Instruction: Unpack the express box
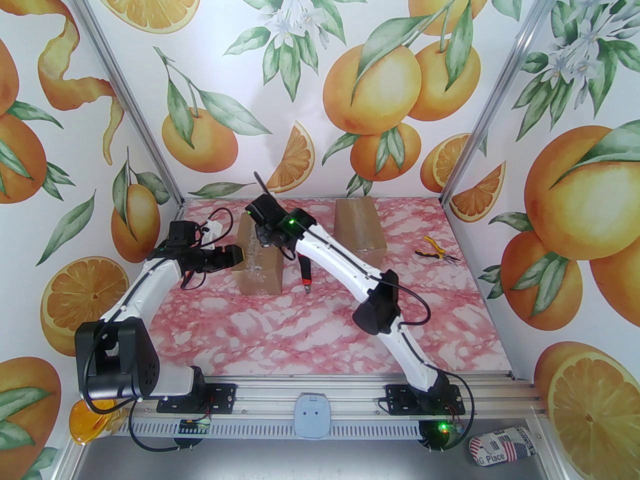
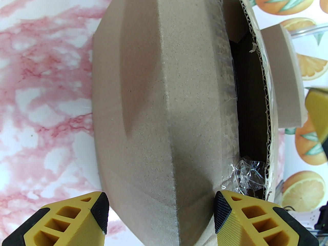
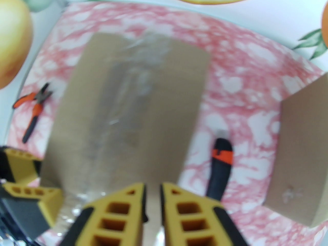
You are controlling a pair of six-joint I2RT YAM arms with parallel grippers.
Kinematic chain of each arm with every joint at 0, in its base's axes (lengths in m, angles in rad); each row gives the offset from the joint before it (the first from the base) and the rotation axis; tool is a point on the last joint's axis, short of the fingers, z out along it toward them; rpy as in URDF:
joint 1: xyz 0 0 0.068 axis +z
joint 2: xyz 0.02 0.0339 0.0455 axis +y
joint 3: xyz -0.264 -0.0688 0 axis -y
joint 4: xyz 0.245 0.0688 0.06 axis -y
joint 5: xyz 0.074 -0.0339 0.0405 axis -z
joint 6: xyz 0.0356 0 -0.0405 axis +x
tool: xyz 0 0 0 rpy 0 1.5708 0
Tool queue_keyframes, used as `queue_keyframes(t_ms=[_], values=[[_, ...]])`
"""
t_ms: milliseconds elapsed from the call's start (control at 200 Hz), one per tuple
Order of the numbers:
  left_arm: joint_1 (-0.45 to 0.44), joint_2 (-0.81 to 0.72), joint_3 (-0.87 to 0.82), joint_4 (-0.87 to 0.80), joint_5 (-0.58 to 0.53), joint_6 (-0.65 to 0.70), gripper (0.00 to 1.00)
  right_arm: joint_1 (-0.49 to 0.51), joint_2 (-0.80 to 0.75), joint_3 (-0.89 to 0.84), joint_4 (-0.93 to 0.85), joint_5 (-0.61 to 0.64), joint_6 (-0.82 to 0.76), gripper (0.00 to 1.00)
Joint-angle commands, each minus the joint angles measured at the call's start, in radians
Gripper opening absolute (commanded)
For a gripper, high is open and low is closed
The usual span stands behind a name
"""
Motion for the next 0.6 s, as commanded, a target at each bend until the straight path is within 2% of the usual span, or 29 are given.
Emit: queue_keyframes(t_ms=[0, 85, 240, 390, 595], values=[[0.005, 0.031, -0.03, -0.125, -0.144, 0.022, 0.7, 0.013, -0.052, 0.003, -0.035, -0.021, -0.014, 0.33], [0.004, 0.023, -0.032, -0.113, -0.138, 0.006, 0.7, 0.025, -0.061, 0.006, -0.025, -0.049, -0.008, 0.49], [0.002, -0.001, -0.044, -0.102, -0.125, -0.053, 0.69, 0.065, -0.035, 0.007, -0.054, -0.07, 0.039, 0.61], [-0.007, -0.051, -0.086, -0.087, -0.104, -0.144, 0.66, 0.096, -0.015, 0.006, -0.074, -0.044, 0.061, 0.69], [-0.047, -0.137, -0.194, -0.037, -0.078, -0.291, 0.63, 0.115, -0.002, 0.008, -0.088, -0.001, 0.069, 0.73]])
